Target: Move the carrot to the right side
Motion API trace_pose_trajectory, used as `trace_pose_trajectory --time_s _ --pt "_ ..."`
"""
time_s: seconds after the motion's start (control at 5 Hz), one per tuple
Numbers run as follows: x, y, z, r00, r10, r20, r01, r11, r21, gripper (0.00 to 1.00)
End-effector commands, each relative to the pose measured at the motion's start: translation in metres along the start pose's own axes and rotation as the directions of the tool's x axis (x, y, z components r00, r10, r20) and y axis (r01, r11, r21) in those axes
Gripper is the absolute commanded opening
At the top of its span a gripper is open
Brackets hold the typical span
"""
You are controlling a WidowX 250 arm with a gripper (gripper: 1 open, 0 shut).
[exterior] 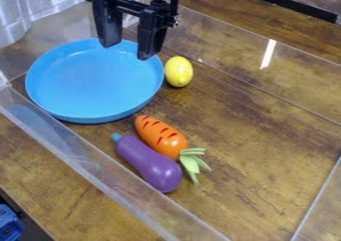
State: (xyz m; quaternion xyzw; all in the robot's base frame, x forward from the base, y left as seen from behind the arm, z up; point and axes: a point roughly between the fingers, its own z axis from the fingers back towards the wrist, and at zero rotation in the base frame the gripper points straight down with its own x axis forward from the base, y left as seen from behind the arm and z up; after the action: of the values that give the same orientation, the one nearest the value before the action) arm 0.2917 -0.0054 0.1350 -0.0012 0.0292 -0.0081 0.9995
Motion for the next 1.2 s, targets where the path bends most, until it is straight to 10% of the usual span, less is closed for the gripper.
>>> trace_pose_trajectory --time_s 0.0,1.0 --pt "0.003 0.001 -0.002 1.000 -0.017 -0.014 0.017 1.000 0.005 1.00" --pt "0.020 0.010 0.013 0.995 -0.094 -0.042 0.094 0.996 -0.002 1.00"
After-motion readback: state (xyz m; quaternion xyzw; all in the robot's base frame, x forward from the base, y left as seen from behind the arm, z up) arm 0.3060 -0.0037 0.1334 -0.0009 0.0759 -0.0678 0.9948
